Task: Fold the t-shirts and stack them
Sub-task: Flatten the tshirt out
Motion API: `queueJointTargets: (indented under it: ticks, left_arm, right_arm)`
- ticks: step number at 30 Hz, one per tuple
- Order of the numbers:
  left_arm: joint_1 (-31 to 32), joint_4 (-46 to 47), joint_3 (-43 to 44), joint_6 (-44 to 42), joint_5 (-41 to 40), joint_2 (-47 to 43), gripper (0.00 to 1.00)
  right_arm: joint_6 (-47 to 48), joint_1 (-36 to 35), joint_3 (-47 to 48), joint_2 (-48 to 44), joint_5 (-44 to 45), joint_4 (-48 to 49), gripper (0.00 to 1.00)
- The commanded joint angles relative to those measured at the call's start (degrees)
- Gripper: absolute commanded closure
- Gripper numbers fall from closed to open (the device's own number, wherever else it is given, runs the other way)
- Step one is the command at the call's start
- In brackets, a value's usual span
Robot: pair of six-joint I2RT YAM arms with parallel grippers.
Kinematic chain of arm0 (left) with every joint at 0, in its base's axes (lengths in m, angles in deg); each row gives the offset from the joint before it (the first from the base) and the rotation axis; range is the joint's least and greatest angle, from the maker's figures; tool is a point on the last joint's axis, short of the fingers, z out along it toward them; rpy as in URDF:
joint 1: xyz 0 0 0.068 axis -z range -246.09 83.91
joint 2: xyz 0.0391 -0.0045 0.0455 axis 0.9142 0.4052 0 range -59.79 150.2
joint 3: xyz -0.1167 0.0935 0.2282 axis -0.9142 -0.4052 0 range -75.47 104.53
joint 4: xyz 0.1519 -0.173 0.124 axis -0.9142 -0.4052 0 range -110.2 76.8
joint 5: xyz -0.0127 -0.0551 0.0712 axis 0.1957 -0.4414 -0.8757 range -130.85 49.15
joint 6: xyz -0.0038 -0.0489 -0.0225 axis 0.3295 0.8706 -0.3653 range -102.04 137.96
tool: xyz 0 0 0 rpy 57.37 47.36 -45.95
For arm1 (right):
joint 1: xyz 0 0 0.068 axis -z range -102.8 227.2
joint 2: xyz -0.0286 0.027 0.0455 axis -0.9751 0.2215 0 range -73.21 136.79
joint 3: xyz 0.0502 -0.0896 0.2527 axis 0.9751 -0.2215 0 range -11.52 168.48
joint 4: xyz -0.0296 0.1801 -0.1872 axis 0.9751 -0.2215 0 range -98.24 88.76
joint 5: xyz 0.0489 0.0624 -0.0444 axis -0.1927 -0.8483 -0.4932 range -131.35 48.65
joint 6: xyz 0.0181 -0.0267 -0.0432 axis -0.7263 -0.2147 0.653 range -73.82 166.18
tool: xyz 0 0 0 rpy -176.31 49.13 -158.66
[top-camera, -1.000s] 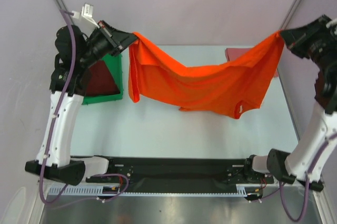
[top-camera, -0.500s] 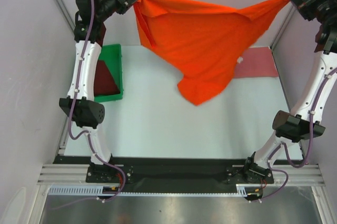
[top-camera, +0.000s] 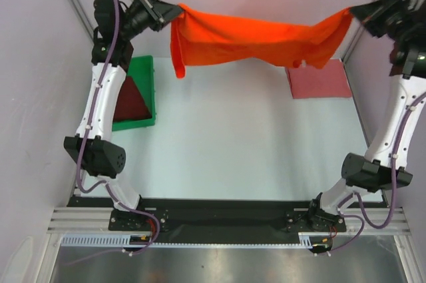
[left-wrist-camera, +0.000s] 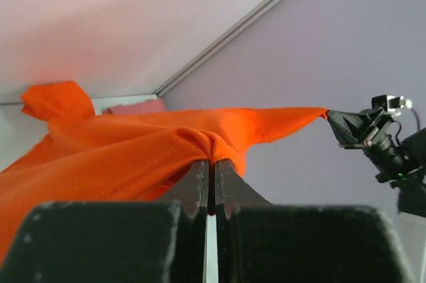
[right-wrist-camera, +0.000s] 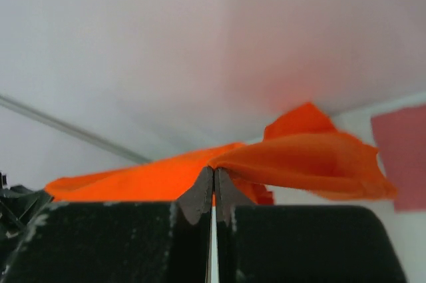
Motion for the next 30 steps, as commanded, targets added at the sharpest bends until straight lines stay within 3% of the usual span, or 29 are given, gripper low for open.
queueJointTargets:
  ticks: [1, 3, 4, 5, 7, 11, 14, 19, 23, 30]
  left_arm:
    - [4.3, -4.3, -15.6, -6.4, 0.8, -8.4, 1.00]
    - [5.7, -0.8, -25.9, -7.5, -1.4, -12.5, 1.00]
    - [6.3, 0.3, -36.2, -7.5, -2.2, -17.1, 1.00]
    - [6.4, 1.3, -40.4, -7.5, -2.2, -18.8, 1.00]
    - [6.5, -3.9, -47.9, -12.2, -4.0, -21.5, 1.00]
    - [7.2, -13.8, -58.9, -21.7, -5.3, -27.4, 1.00]
    - [7.4, -17.6, -68.6, -25.7, -6.9, -30.5, 1.00]
    - [11.1, -21.4, -80.9, -27.2, -11.2, -35.5, 1.00]
    - [20.1, -24.7, -79.2, -21.6, -16.8, -34.5, 1.00]
    - [21.0, -32.7, -81.5, -15.0, -20.9, -35.5, 1.00]
  right_arm:
    - [8.3, -10.5, -13.5, -10.3, 6.6, -5.6, 1.00]
    - [9.5, -17.0, -23.4, -19.5, 15.3, -4.8, 1.00]
    - [7.7, -17.9, -32.9, -22.6, 18.6, -5.4, 1.00]
    - [6.7, -18.2, -38.3, -25.4, 19.1, -6.1, 1.00]
    - [6.1, -18.9, -50.8, -34.3, 20.3, -9.8, 1.00]
    - [8.4, -19.1, -65.6, -48.6, 26.7, -19.0, 1.00]
    - [7.8, -18.5, -71.6, -55.2, 28.0, -26.6, 1.00]
    - [0.4, -18.5, -73.2, -61.3, 29.5, -37.0, 1.00]
    - [-2.4, -18.5, -75.2, -65.7, 29.6, -42.5, 1.00]
    - [-1.9, -19.0, -77.7, -70.5, 20.4, -46.1, 1.00]
